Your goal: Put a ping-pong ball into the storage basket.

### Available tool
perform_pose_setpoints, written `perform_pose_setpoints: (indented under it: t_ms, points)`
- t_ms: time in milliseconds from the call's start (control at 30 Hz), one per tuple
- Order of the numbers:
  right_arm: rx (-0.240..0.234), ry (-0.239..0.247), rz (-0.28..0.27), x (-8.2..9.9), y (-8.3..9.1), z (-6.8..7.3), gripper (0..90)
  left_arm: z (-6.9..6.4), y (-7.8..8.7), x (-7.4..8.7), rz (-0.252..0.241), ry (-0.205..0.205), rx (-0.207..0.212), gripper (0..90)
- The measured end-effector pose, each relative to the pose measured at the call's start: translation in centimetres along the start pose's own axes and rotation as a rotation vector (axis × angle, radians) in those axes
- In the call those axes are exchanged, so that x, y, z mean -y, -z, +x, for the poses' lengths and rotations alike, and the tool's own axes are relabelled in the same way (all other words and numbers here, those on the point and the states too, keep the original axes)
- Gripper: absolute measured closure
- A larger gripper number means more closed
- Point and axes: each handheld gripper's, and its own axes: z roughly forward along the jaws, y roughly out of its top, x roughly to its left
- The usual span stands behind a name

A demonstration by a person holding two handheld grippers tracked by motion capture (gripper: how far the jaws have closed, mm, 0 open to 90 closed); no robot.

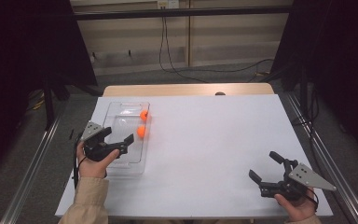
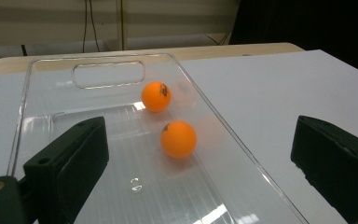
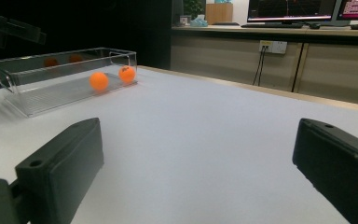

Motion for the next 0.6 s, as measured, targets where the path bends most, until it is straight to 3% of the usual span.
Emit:
perform_pose_setpoints:
  t_ms: [267, 600]
  points:
    - [-0.003, 0.003, 0.000, 0.0, 0.0, 0.0, 1.2, -0.1, 0.3, 0.7, -0.021, -0.006, -0.013, 3.8]
    - [0.003, -0.004, 0.000, 0.0, 0.0, 0.0, 1.2, -0.3, 0.7, 1.3, -0.043, -0.010, 0.010, 3.7]
